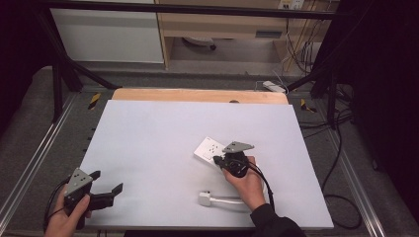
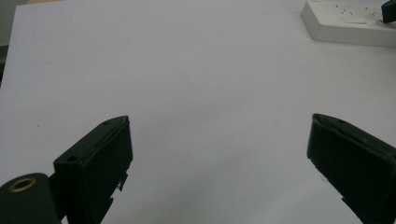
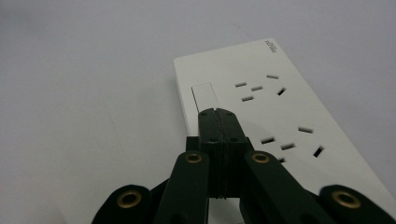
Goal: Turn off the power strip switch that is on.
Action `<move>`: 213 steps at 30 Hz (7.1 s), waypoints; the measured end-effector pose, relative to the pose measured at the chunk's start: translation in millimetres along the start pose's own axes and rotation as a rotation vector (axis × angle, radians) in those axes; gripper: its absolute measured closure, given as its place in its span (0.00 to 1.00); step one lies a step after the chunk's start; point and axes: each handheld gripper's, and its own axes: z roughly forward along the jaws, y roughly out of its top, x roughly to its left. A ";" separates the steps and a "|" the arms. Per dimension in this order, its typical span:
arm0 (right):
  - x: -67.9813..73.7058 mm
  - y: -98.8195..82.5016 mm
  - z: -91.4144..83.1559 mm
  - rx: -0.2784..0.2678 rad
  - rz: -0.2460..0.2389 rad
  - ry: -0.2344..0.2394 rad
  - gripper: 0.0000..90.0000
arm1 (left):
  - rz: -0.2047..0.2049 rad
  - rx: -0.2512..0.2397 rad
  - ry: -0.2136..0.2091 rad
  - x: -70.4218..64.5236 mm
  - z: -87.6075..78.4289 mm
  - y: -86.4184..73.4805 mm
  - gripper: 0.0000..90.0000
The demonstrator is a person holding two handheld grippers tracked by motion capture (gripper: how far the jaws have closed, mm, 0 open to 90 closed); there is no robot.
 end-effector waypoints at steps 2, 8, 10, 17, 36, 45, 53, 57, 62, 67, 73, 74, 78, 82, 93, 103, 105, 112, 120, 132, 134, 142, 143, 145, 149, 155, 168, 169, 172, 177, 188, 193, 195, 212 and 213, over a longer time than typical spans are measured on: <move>0.1 -0.1 0.3 0.001 0.001 0.000 1.00 | 0.000 0.000 0.000 0.0 0.1 0.0 0.08; -0.3 -0.4 0.6 0.000 -0.006 0.000 1.00 | 0.004 0.002 0.000 -0.2 0.2 0.0 0.08; -0.4 -0.5 0.8 0.000 -0.004 0.001 1.00 | 0.004 0.002 -0.001 -0.3 0.2 0.0 0.08; -0.3 -0.7 0.9 -0.003 -0.008 0.002 1.00 | 0.008 0.006 -0.003 -1.0 0.6 -0.1 0.08; 1.3 -1.9 1.4 -0.011 -0.012 -0.003 1.00 | 0.012 0.011 -0.004 -1.8 1.2 -0.2 0.08; 1.7 -2.7 1.9 -0.015 -0.021 -0.007 1.00 | 0.013 0.011 -0.004 -2.1 1.2 -0.3 0.08; 2.3 -3.5 3.2 -0.011 -0.018 -0.005 1.00 | 0.015 0.012 -0.004 -2.3 1.5 -0.3 0.08; 2.5 -3.4 3.2 -0.010 -0.021 -0.006 1.00 | 0.015 0.012 -0.005 -2.3 1.4 -0.3 0.08; 2.4 -3.3 2.9 -0.008 -0.014 0.002 1.00 | 0.016 0.013 -0.005 -2.3 1.6 -0.4 0.08; 2.7 -3.7 2.9 -0.013 -0.020 0.005 1.00 | 0.020 0.011 -0.010 -2.7 1.5 -0.3 0.08; 3.5 -3.4 2.3 -0.014 -0.023 0.005 1.00 | 0.020 0.014 -0.008 -2.6 1.8 -0.4 0.08; 3.5 -3.4 2.3 -0.014 -0.023 0.005 1.00 | 0.019 0.016 -0.008 -2.7 1.8 -0.5 0.08; 3.0 -2.5 -0.3 -0.032 -0.017 0.001 1.00 | 0.022 0.022 -0.009 -3.3 2.5 -0.8 0.08; 2.5 -1.8 -2.2 -0.042 -0.011 0.002 1.00 | 0.022 0.030 -0.008 -2.9 2.9 -1.1 0.08; 1.2 -0.7 -4.9 -0.056 0.003 0.003 1.00 | 0.023 0.035 -0.008 -3.1 3.5 -1.5 0.08; -2.4 0.8 -9.3 -0.075 0.032 0.004 0.86 | 0.025 0.041 -0.008 -3.2 4.3 -2.1 0.08; -3.0 1.0 -10.0 -0.077 0.036 0.003 0.82 | 0.022 0.042 -0.007 -3.3 4.5 -2.2 0.08; -5.9 2.0 -11.4 -0.080 0.057 -0.013 0.63 | 0.029 0.043 -0.004 -3.4 5.3 -2.3 0.08; -9.6 3.2 -13.3 -0.092 0.078 -0.041 0.42 | 0.027 0.035 -0.016 -2.2 10.7 -0.7 0.08; -13.8 7.2 -17.7 -0.104 0.091 -0.073 0.16 | 0.026 0.031 -0.033 -1.4 25.9 4.7 0.08; -15.1 8.1 -19.5 -0.105 0.093 -0.075 0.13 | 0.027 0.027 -0.032 -1.3 27.9 5.8 0.08; -21.0 10.4 -27.3 -0.112 0.102 -0.077 0.09 | 0.031 0.022 -0.053 -3.4 32.9 6.9 0.08; -21.6 10.6 -28.1 -0.105 0.099 -0.075 0.08 | 0.035 0.025 -0.053 -3.6 33.1 6.8 0.08; -23.0 11.5 -30.8 -0.098 0.096 -0.080 0.07 | 0.037 0.026 -0.054 -3.8 33.5 6.9 0.08; -25.5 12.2 -35.8 -0.083 0.082 -0.067 0.05 | 0.036 0.023 -0.054 -3.2 33.9 7.5 0.08; -30.0 12.5 -45.3 -0.085 0.071 -0.064 0.06 | 0.033 0.021 -0.053 -1.4 37.5 9.8 0.08; -38.2 12.8 -71.5 -0.112 0.063 -0.076 0.05 | 0.035 0.026 -0.059 -2.4 35.2 8.5 0.08; -39.3 12.5 -73.2 -0.114 0.062 -0.078 0.05 | 0.034 0.026 -0.060 -2.4 35.0 8.4 0.08; -42.5 11.1 -78.5 -0.106 0.067 -0.071 0.06 | 0.033 0.027 -0.061 -2.3 34.5 8.0 0.08; -47.9 7.8 -86.0 -0.103 0.076 -0.081 0.06 | 0.032 0.024 -0.063 -2.3 33.1 7.9 0.08; -54.4 5.0 -107.4 -0.145 0.092 -0.121 0.05 | 0.031 0.025 -0.065 -2.2 31.6 7.2 0.07; -57.8 1.6 -116.7 -0.155 0.094 -0.138 0.05 | 0.030 0.026 -0.067 -2.5 31.6 6.9 0.07; -59.6 -0.5 -119.7 -0.157 0.101 -0.153 0.06 | 0.030 0.027 -0.068 -2.6 31.5 6.8 0.07; -73.6 -21.4 -142.7 -0.185 0.141 -0.177 0.05 | 0.027 0.028 -0.071 -2.5 29.4 5.4 0.07; -74.2 -22.7 -144.0 -0.186 0.142 -0.182 0.05 | 0.027 0.028 -0.072 -2.5 29.3 5.4 0.07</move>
